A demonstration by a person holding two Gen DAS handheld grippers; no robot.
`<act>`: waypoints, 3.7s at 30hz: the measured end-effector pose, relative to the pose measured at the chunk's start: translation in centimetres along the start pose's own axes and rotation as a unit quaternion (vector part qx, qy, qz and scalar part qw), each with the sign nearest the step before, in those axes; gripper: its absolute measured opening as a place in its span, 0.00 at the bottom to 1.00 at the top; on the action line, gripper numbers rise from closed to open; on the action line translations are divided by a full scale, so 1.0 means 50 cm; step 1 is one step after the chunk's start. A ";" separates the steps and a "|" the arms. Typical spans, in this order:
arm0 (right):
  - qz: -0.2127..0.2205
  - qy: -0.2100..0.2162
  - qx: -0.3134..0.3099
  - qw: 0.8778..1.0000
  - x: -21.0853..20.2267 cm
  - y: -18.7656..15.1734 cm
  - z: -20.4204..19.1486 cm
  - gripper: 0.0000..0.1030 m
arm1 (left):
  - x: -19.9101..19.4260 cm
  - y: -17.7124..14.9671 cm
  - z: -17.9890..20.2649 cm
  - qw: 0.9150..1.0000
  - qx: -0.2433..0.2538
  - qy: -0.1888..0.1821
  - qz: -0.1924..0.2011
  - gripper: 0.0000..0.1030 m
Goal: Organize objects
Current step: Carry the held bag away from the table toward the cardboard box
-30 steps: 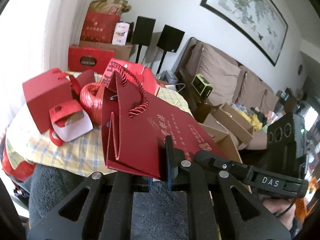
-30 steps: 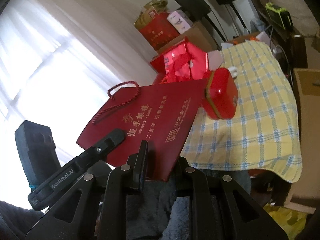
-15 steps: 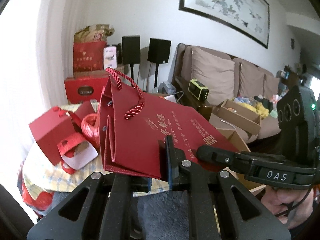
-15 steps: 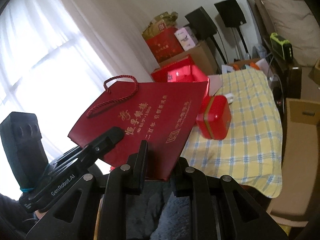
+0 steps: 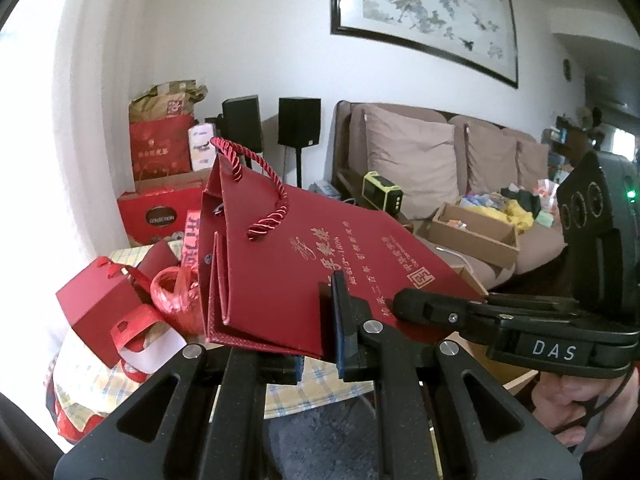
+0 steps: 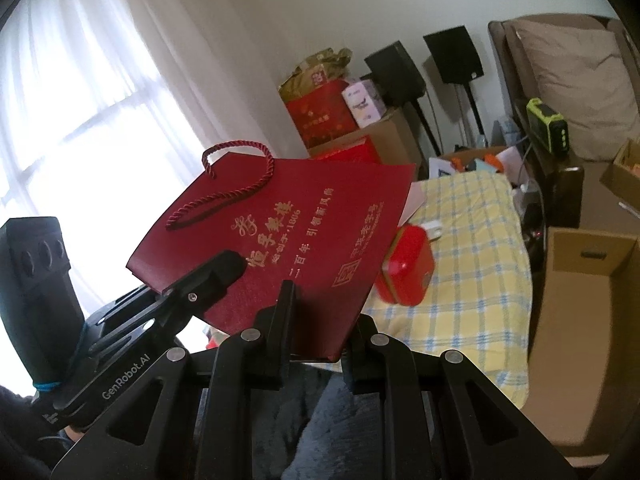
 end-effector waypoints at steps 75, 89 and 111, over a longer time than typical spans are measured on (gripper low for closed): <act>0.065 -0.111 0.057 0.990 -0.266 0.081 0.183 0.18 | 0.053 0.095 0.290 0.991 0.025 -0.134 -0.008 0.12; 0.068 -0.153 0.049 0.985 -0.282 0.084 0.213 0.18 | 0.079 0.091 0.312 0.988 0.009 -0.153 -0.024 0.12; 0.067 -0.201 0.056 0.976 -0.311 0.078 0.264 0.19 | 0.117 0.075 0.362 0.984 -0.008 -0.172 -0.045 0.12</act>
Point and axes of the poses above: each gripper's, at about its wrist camera, not at the fingertips, and x roughly the way its jaws point, z to its right, y to its top, the point moved 10 cm from there along x, roughly the way its jaws point, and after that the axes turned 9 degrees about -x, right-handed, at the moved point
